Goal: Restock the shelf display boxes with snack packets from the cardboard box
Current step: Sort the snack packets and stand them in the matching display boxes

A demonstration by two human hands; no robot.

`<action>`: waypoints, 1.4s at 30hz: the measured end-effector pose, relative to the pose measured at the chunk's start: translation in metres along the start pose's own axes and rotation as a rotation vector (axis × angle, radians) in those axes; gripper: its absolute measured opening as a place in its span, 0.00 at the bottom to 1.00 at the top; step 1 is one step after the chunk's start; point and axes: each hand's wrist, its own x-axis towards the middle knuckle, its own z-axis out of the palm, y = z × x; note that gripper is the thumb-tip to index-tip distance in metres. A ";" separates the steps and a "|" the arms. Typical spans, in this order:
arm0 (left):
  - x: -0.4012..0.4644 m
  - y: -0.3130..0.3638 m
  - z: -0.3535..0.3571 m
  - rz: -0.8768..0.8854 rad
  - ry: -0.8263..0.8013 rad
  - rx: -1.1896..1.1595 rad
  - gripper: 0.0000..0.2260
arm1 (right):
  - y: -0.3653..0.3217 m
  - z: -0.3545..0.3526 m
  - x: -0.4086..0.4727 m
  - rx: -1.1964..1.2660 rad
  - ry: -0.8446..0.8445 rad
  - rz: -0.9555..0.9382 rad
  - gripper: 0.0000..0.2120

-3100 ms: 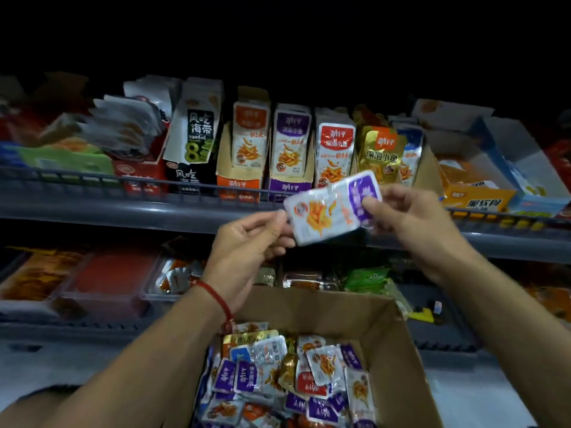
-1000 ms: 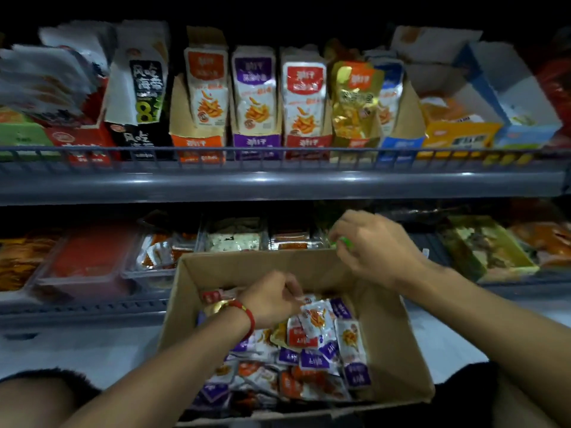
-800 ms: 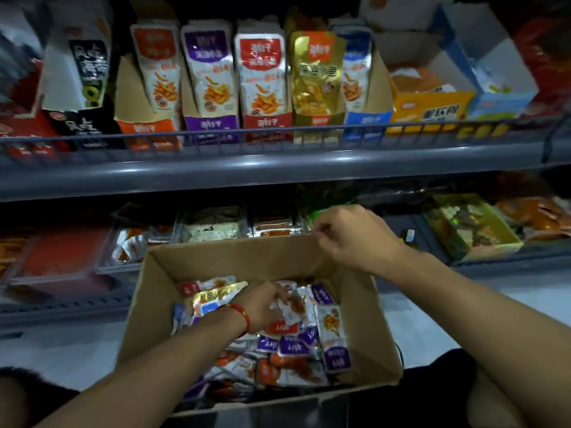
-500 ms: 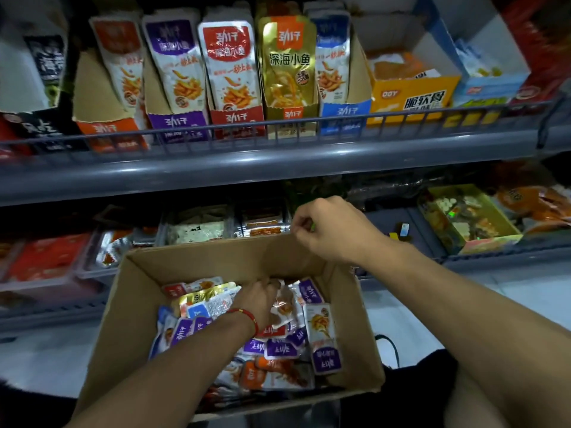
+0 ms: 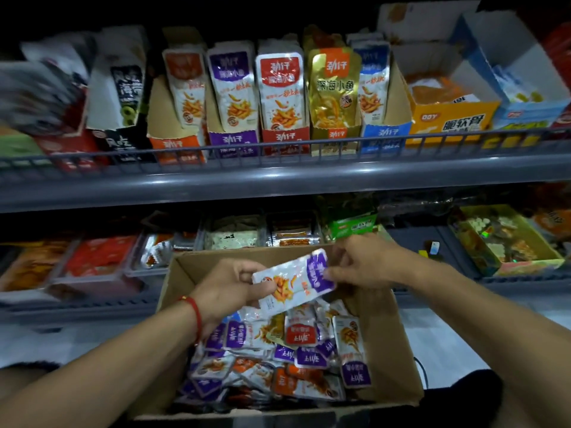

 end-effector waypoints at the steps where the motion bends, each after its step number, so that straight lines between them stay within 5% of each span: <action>1: -0.006 0.005 -0.004 0.017 0.014 -0.078 0.07 | -0.003 0.001 -0.001 0.153 0.014 -0.013 0.12; 5: -0.017 0.018 -0.012 0.052 0.098 -0.343 0.17 | -0.017 -0.002 -0.007 0.767 0.138 -0.057 0.05; 12: -0.026 0.046 -0.021 0.142 0.082 -0.659 0.20 | -0.040 -0.024 -0.022 1.050 0.308 -0.054 0.08; 17: -0.030 0.056 -0.040 0.291 0.237 -0.613 0.19 | -0.076 -0.080 -0.009 0.780 0.627 -0.134 0.06; 24: -0.033 0.062 -0.058 0.265 0.367 -0.629 0.10 | -0.125 -0.188 0.021 0.158 1.049 -0.263 0.13; 32: -0.033 0.067 -0.063 0.245 0.376 -0.627 0.08 | -0.158 -0.210 0.084 -0.296 0.958 -0.248 0.12; 42: -0.034 0.072 -0.065 0.258 0.323 -0.662 0.08 | -0.163 -0.199 0.126 -0.497 0.875 -0.162 0.16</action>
